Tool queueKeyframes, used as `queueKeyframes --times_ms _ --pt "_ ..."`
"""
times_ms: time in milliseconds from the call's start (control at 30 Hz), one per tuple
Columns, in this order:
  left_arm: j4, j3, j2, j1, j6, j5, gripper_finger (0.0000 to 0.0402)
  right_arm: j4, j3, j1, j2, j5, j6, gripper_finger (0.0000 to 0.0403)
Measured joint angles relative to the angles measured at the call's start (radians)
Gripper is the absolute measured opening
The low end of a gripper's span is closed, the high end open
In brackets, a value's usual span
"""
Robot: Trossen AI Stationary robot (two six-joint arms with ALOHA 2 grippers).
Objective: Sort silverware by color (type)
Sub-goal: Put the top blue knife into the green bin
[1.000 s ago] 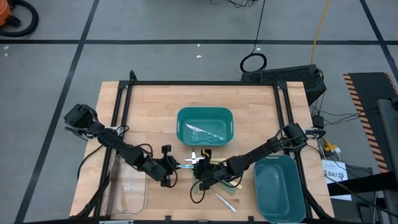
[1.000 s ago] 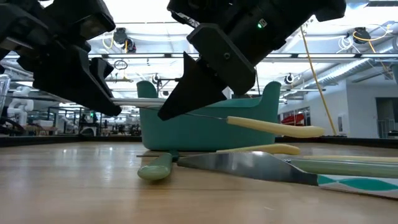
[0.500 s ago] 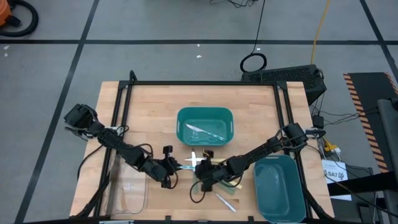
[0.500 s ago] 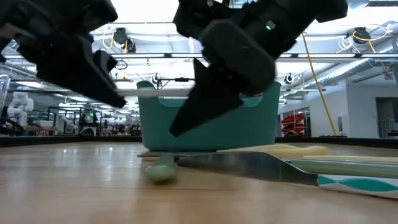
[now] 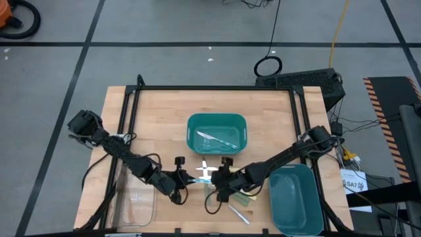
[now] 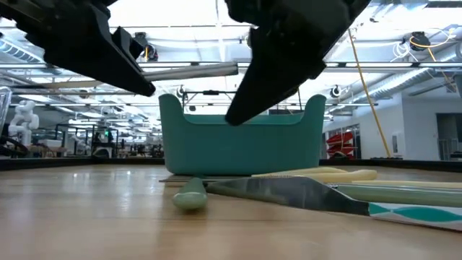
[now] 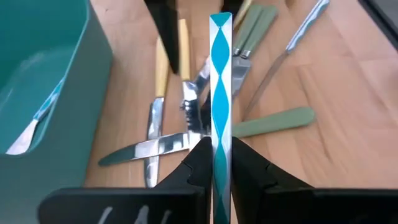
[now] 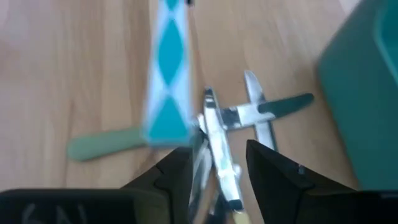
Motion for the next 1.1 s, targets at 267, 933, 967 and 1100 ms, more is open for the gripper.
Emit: queueKeyframes --times_ms 267,933,967,1100 --pt "0.000 0.003 0.000 -0.004 0.004 -0.001 0.0037 -0.022 0.000 0.054 -0.025 0.069 0.028 0.0142" --pt "0.002 0.003 0.000 -0.004 -0.003 -0.007 0.0037 0.146 0.000 0.052 -0.022 0.152 -0.095 0.0216" --pt "0.002 0.003 0.000 -0.004 -0.003 -0.007 0.0037 0.145 0.000 0.050 -0.019 0.152 -0.095 0.0211" --pt "0.002 0.003 0.000 -0.004 -0.003 -0.007 0.0037 0.143 0.000 0.043 -0.005 0.152 -0.093 0.0179"
